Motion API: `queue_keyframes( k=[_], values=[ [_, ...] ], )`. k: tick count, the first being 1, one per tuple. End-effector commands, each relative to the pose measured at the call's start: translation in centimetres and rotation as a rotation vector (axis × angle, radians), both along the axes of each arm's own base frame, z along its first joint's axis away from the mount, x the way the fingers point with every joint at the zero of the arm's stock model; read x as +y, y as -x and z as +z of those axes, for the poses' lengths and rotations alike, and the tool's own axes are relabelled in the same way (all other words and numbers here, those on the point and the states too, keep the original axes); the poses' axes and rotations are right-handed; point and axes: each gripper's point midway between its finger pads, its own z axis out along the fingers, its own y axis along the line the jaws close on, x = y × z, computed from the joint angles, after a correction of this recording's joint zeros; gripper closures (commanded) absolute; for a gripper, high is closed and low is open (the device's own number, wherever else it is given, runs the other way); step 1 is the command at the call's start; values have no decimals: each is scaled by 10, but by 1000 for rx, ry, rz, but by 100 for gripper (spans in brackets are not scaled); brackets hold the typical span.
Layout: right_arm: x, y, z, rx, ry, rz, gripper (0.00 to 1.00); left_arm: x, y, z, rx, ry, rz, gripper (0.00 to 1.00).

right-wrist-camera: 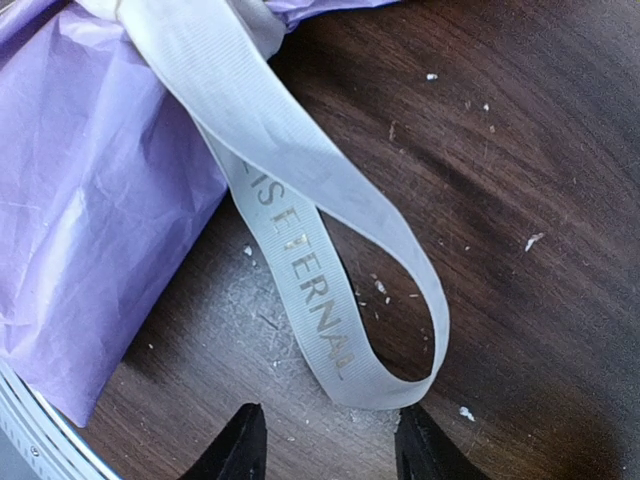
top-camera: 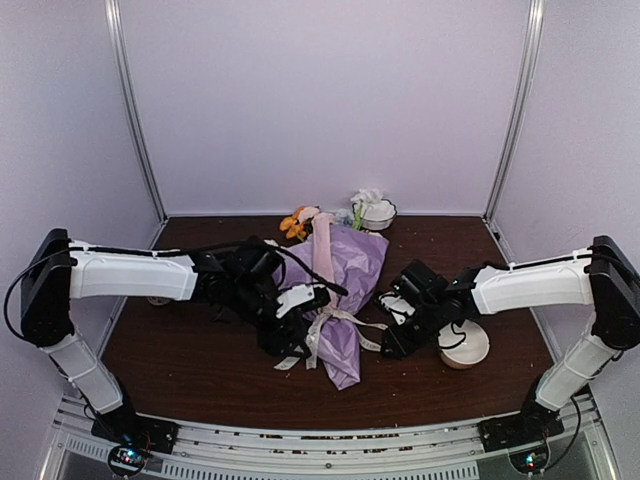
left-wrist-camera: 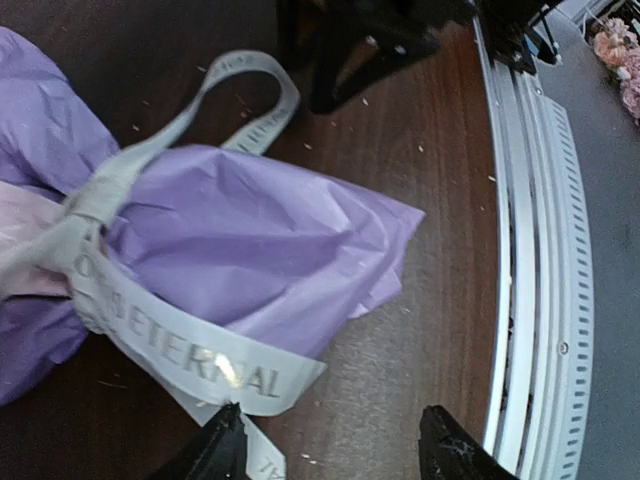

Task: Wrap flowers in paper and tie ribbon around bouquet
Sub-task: Straighten the half-tied ribbon in the folded bouquet, then adjust the half-tied ribbon in the folded bouquet.

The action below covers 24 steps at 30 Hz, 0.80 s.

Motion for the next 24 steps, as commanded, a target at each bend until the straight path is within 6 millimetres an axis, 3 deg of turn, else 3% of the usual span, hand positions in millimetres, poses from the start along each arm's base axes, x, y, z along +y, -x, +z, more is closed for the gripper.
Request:
queue_keyframes(
  k=[1,9,14,19,24],
  values=[
    [1,-9,7,-38,13,-12,55,8,21,-17,133,-67,-16,38],
    [-3,-8,9,-52,1,-33,55,1,5,-43,175,-124,92,37],
    [-4,-8,8,-53,6,-36,56,-21,-1,-26,220,66,126,38],
    [-5,-8,8,-54,12,-34,57,-20,-13,-27,322,179,236,49],
    [-5,-9,8,-56,16,-33,58,-20,-11,-26,339,190,241,75]
  ],
)
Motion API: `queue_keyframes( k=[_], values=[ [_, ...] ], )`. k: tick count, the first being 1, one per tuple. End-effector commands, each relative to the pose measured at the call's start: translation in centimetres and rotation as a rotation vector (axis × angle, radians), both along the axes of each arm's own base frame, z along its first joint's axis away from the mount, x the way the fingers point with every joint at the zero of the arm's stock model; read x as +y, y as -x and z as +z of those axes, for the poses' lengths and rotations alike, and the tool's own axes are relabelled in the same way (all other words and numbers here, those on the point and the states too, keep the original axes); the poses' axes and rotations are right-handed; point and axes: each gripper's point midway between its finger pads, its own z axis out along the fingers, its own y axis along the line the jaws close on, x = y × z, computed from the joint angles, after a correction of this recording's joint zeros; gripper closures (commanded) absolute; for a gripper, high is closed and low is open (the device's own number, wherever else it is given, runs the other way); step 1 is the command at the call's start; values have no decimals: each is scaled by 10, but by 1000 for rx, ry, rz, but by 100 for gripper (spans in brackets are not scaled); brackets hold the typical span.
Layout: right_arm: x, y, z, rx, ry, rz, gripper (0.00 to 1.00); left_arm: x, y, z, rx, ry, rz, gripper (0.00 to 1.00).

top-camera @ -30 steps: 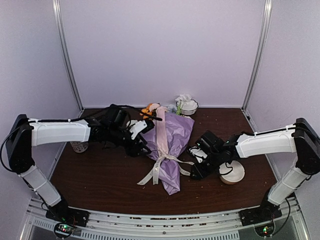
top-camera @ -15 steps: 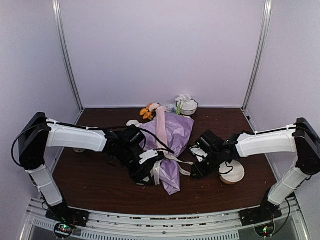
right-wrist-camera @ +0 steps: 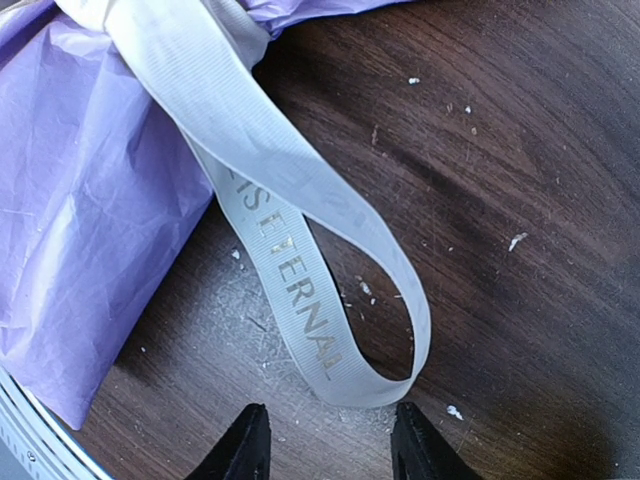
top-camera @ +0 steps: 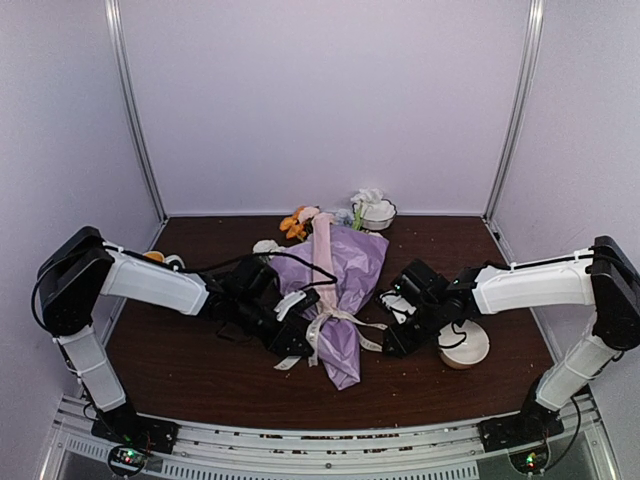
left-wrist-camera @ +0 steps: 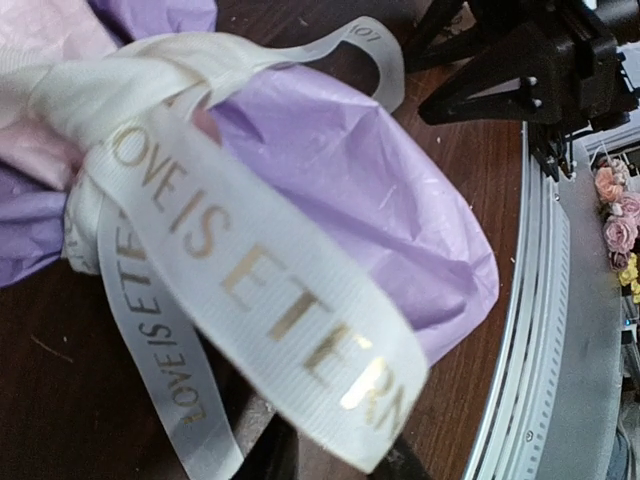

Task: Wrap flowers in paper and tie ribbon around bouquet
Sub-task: Adjust the half-tied ribbon in the folded bouquet.

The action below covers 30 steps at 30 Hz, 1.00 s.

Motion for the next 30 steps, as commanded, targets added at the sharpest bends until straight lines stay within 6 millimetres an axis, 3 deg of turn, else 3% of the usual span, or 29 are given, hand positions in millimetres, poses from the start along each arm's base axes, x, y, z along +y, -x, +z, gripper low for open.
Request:
queue_keyframes(
  k=[1,6,11,14,17,20,26,30],
  values=[
    [-2,-4,5,-32,5,-15,58,-19,-7,30,-21,135,4,79],
    [-4,-4,3,-32,16,-14,58,-23,-1,35,-5,194,-29,100],
    [-5,-5,4,-36,21,-17,59,-18,2,33,-10,171,-28,100],
    [-6,-5,6,-41,24,-16,58,3,8,14,2,21,-24,100],
    [-7,-6,8,-51,27,-8,55,37,13,-10,-6,-200,-21,100],
    [-7,-9,11,-64,35,-2,50,60,22,-21,26,-327,-25,100],
    [-2,-13,13,-69,37,13,43,68,38,-18,97,-337,-33,100],
    [4,-17,13,-68,35,22,41,86,53,-30,168,-417,-33,100]
  ],
)
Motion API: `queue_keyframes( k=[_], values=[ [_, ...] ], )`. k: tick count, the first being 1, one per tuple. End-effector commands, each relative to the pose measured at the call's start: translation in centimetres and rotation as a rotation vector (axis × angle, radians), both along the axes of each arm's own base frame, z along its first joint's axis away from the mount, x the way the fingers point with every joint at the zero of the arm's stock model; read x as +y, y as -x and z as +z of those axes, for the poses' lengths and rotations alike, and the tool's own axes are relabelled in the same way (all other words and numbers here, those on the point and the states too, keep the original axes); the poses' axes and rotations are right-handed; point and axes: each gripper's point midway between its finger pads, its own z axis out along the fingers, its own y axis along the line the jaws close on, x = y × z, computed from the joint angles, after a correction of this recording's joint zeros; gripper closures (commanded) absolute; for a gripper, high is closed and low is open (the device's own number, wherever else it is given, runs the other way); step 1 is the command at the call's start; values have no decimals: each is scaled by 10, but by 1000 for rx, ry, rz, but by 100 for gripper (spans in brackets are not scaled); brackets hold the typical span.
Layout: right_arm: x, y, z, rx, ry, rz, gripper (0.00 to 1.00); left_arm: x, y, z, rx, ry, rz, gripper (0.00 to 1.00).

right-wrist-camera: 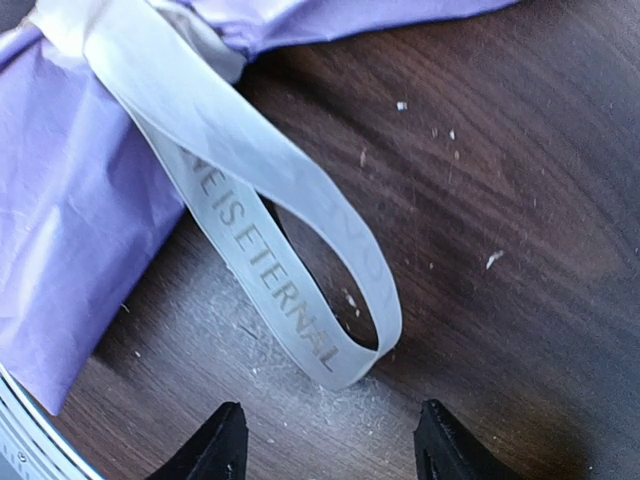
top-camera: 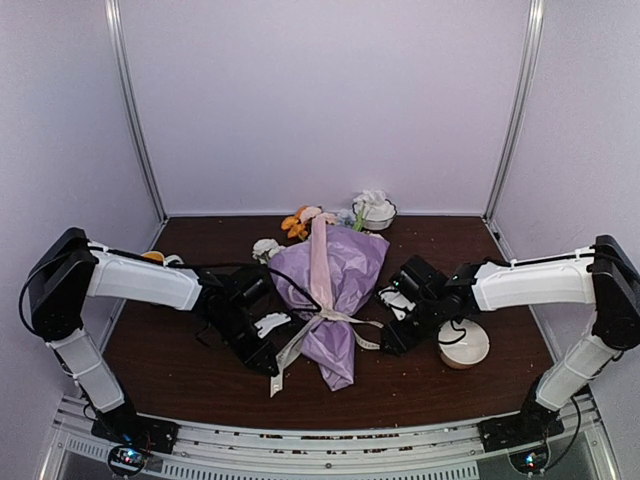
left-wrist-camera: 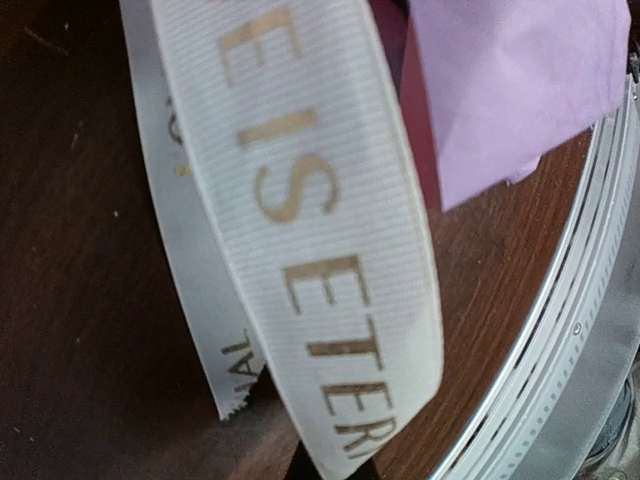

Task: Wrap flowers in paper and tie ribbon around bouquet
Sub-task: Adjust the half-tied ribbon in the folded bouquet.

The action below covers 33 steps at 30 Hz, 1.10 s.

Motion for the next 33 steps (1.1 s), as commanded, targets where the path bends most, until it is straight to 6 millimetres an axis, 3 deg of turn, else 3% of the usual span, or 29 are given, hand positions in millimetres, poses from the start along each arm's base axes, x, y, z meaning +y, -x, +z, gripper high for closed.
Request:
queue_keyframes(
  k=[1,5,13,15,17,19,21,25,30,33],
  values=[
    [7,-11,8,-33,-1,9,41,26,23,-8,89,-105,-5,100],
    [10,-14,9,-41,5,14,39,38,43,-18,189,-146,29,100],
    [8,-20,7,-44,41,1,34,39,42,-12,190,-151,45,99],
    [3,-21,5,-51,64,-15,34,35,28,-2,105,-136,38,70],
    [-2,-19,2,-54,92,-25,33,25,6,20,-27,-86,32,48],
    [-4,-16,3,-66,103,-21,33,13,-22,53,-208,-2,43,34],
    [-3,-12,1,-63,98,-14,33,3,-42,84,-355,92,49,27],
    [6,-8,1,-42,43,-4,35,-12,-85,120,-485,213,97,24],
    [13,-10,1,-36,20,1,37,-27,-147,102,-398,195,192,44],
    [12,-10,-3,-33,33,-4,38,-40,-170,96,-359,234,229,45]
  ],
)
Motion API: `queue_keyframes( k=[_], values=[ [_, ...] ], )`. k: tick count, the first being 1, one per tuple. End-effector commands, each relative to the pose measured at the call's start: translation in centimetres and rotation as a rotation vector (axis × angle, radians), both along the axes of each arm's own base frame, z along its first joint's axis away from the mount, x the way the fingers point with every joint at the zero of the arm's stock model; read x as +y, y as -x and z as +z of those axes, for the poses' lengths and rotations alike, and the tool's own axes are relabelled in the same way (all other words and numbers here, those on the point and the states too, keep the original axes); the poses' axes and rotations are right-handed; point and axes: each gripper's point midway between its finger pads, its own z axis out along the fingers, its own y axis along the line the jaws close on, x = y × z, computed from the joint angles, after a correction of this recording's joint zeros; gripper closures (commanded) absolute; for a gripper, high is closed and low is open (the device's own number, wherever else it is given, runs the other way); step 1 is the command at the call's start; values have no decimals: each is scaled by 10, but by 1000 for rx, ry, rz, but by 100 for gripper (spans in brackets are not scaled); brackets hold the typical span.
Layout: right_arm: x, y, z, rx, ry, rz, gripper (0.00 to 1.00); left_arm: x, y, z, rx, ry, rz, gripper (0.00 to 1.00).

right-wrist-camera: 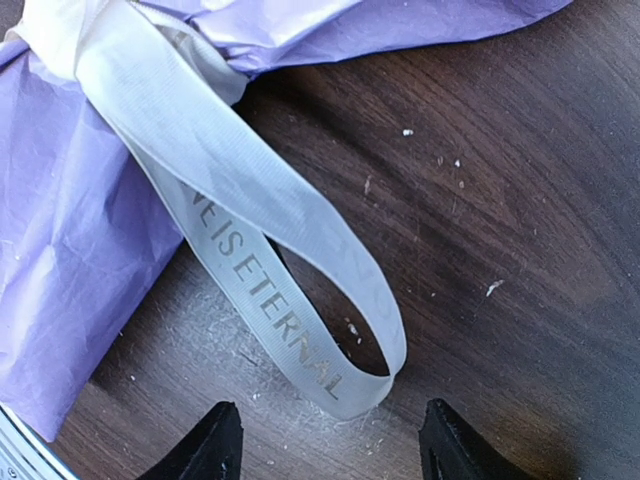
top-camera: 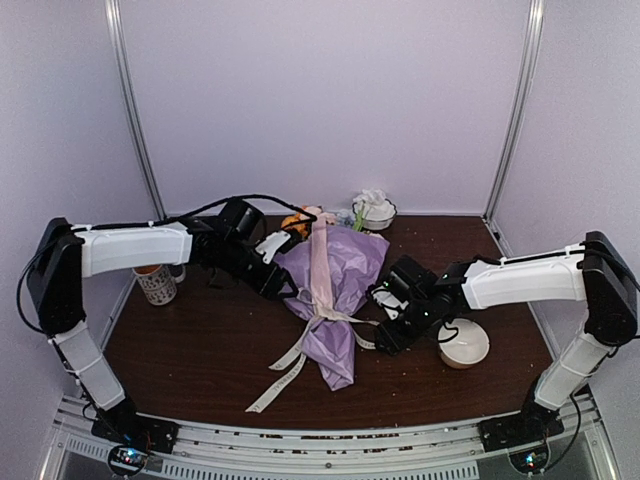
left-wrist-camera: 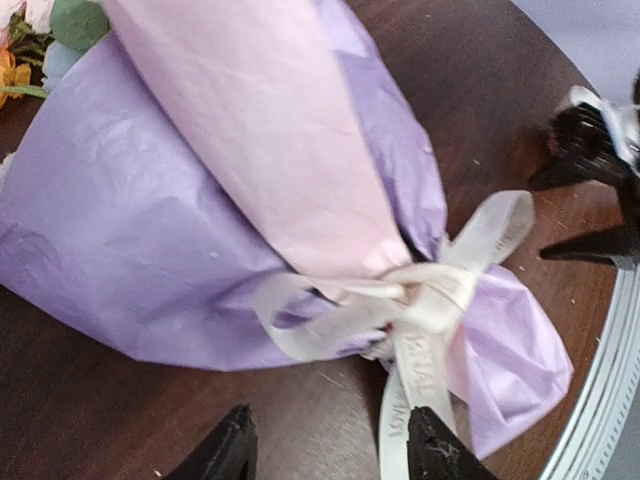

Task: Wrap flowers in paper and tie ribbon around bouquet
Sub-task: Adjust the half-tied ribbon in the folded bouquet, then straighten the half-tied ribbon in the folded bouquet.

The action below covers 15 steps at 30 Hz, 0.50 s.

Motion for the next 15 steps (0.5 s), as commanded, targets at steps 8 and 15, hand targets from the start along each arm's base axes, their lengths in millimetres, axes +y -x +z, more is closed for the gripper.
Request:
queue_keyframes(
  k=[8,15],
  values=[
    [3,-1,-7,6,-9,-13,39,-19,-43,-31,64,-2,21,54],
    [6,-1,-17,30,-2,-19,40,-21,-37,-46,100,-8,-10,60]
  ],
)
